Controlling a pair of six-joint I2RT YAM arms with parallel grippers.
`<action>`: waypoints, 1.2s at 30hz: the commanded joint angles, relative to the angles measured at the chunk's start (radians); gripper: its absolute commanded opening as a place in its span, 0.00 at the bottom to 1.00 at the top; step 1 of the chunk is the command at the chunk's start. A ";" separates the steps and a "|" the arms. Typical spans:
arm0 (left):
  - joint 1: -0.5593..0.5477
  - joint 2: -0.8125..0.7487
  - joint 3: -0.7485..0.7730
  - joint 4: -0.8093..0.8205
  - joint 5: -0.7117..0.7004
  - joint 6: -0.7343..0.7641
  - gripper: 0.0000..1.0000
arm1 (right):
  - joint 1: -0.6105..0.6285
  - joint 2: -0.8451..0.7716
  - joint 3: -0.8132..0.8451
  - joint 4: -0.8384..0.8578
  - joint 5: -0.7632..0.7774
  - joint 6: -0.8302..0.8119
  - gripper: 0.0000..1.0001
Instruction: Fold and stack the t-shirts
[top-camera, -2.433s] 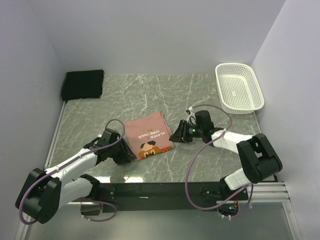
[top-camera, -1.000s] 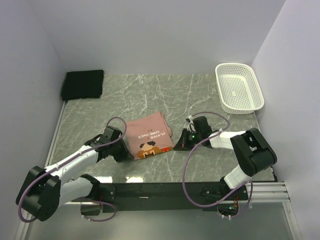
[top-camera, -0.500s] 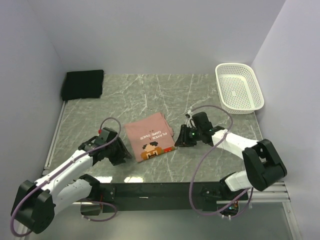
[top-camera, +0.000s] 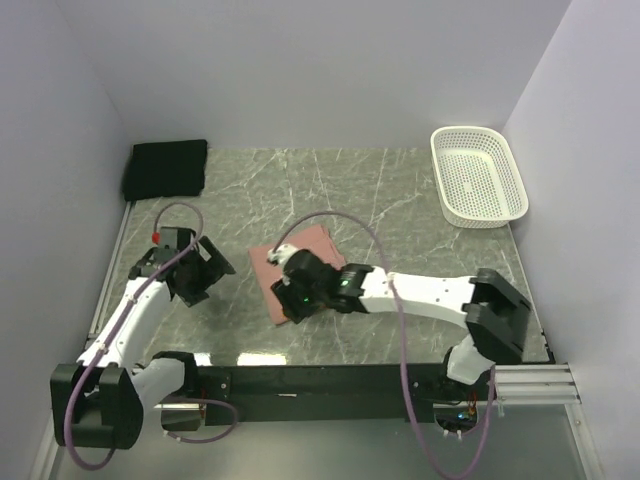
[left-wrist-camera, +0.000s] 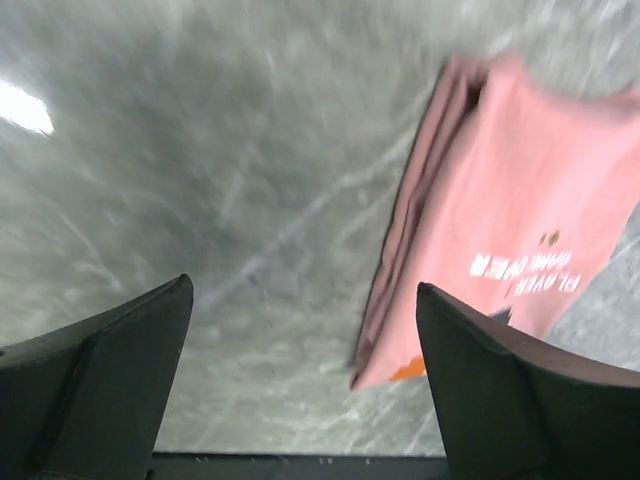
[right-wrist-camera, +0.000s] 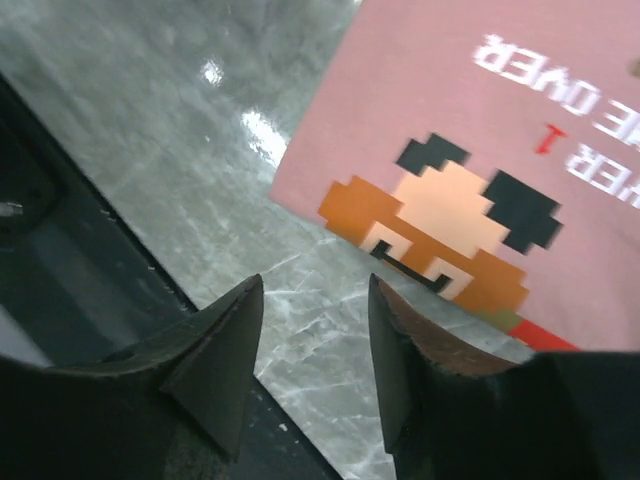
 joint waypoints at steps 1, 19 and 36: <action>0.074 0.022 0.075 0.019 0.012 0.132 0.99 | 0.106 0.116 0.137 -0.100 0.193 -0.090 0.54; 0.192 0.050 0.027 0.125 0.018 0.195 0.99 | 0.274 0.518 0.386 -0.233 0.565 -0.242 0.54; 0.183 0.084 -0.109 0.357 0.245 0.042 0.98 | 0.168 0.336 0.281 -0.111 0.476 -0.285 0.00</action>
